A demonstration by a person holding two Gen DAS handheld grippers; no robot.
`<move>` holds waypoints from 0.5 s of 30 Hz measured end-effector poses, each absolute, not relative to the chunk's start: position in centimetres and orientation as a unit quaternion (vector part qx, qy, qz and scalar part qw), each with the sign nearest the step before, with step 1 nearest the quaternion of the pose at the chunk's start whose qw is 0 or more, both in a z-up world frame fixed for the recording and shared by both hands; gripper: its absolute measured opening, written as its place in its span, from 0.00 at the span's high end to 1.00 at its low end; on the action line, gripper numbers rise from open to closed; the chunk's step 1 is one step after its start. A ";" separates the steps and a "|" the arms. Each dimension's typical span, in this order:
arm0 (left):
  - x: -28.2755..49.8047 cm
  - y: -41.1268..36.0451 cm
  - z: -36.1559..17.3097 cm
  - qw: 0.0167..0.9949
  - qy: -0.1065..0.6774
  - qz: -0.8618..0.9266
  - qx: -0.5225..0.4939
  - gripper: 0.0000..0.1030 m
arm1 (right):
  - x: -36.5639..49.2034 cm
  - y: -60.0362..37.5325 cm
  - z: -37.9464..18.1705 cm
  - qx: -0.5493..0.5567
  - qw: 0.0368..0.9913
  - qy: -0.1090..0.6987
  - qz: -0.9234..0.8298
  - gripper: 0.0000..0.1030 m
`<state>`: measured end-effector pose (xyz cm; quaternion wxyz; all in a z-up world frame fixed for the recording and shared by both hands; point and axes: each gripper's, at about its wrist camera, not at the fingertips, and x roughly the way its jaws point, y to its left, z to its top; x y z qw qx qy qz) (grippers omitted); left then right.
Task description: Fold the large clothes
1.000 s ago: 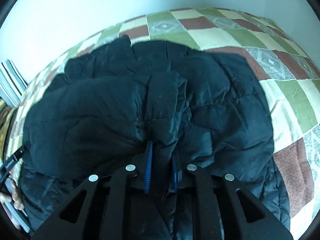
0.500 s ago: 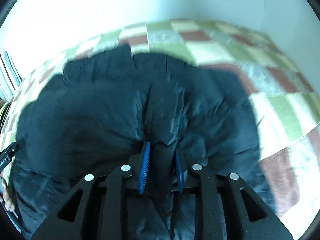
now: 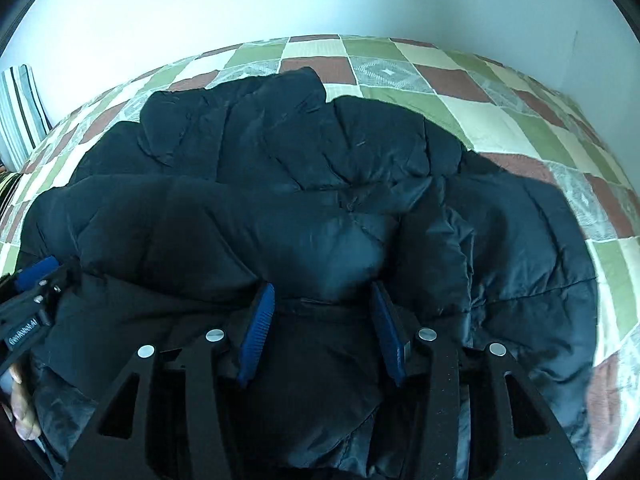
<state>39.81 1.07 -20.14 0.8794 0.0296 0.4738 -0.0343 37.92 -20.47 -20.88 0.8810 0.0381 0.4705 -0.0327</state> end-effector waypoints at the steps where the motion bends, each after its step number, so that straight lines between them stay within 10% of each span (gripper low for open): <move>1: 39.8 1.0 -20.0 0.881 0.472 -0.032 0.032 0.45 | 37.9 -20.3 -20.5 0.033 0.882 0.468 -0.035 0.53; 15: 37.1 0.5 -19.8 0.877 0.477 -0.043 0.035 0.45 | 34.9 -19.3 -20.4 0.021 0.885 0.464 -0.029 0.50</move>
